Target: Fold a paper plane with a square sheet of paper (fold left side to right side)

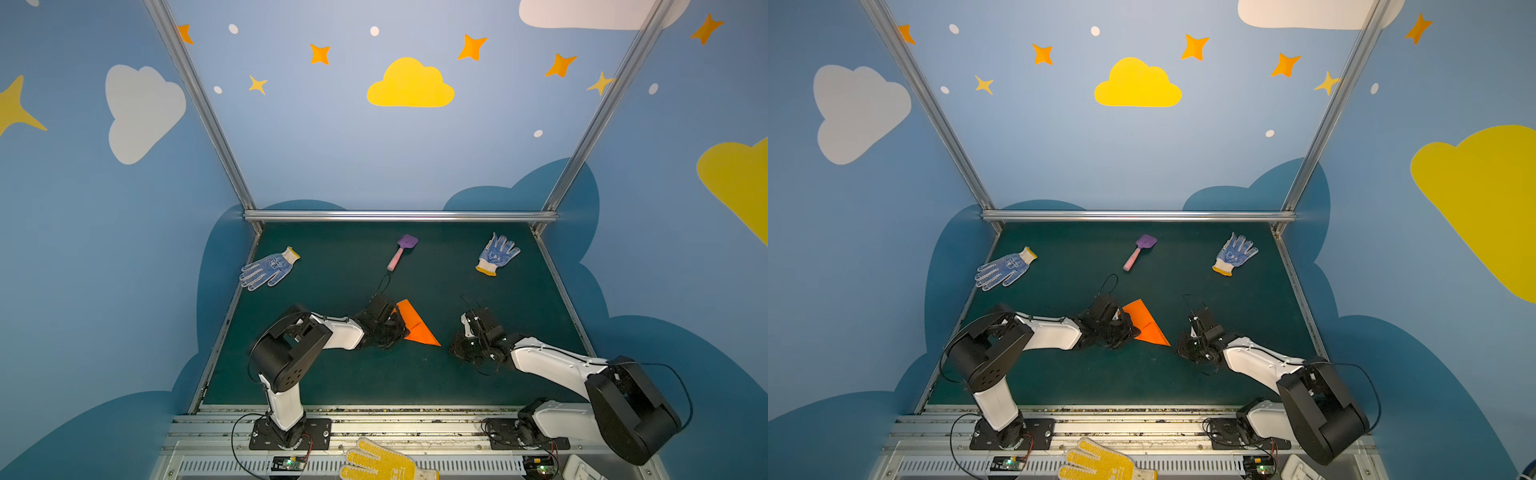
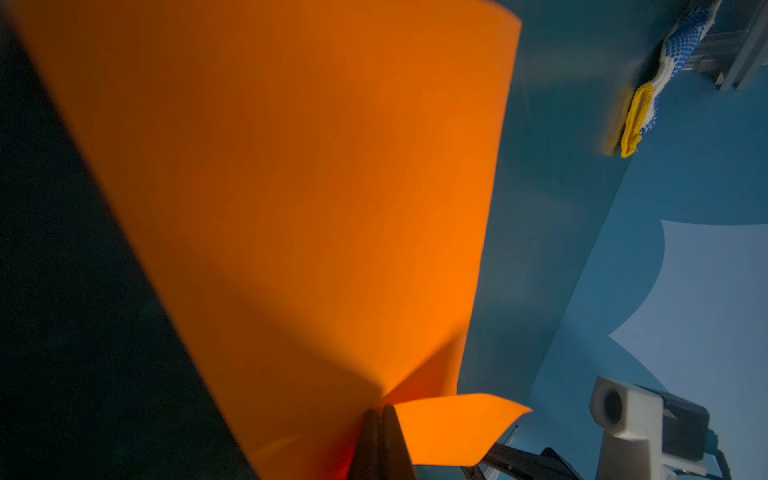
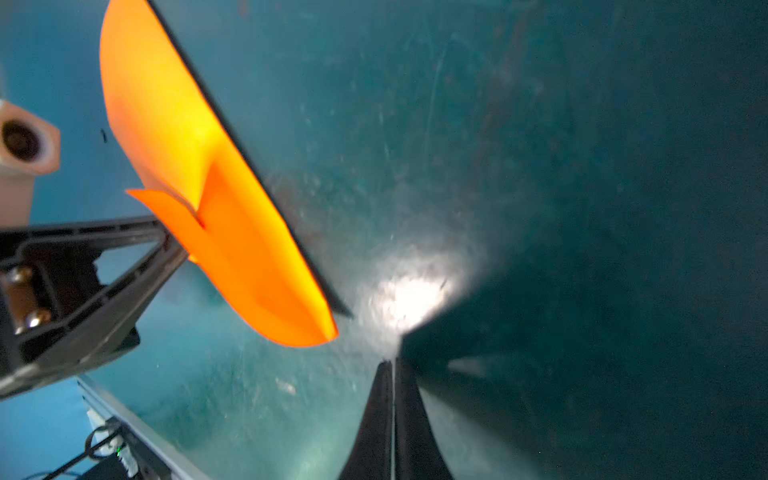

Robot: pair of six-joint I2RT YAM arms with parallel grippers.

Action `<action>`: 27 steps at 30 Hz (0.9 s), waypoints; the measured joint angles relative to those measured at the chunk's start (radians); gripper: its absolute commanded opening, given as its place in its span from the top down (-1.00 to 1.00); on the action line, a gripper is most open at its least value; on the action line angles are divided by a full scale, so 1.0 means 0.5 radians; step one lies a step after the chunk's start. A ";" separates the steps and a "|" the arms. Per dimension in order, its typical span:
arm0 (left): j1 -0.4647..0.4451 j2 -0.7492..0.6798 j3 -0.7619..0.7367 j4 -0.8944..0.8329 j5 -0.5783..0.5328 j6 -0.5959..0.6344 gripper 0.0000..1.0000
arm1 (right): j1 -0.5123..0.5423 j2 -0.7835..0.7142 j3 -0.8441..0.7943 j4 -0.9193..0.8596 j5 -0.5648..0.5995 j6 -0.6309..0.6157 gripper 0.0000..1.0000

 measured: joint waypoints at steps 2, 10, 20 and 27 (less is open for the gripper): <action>0.000 -0.001 -0.001 -0.001 -0.002 -0.008 0.93 | 0.062 -0.043 0.021 -0.038 -0.004 -0.006 1.00; -0.001 -0.001 -0.001 -0.002 -0.004 -0.017 0.93 | 0.300 0.117 0.325 -0.035 0.005 -0.024 1.00; -0.003 -0.001 -0.001 -0.002 -0.009 -0.017 0.93 | 0.333 0.494 0.500 0.065 0.044 -0.073 1.00; -0.003 -0.001 0.002 -0.006 -0.011 -0.014 0.93 | 0.307 0.629 0.500 0.097 0.076 -0.091 1.00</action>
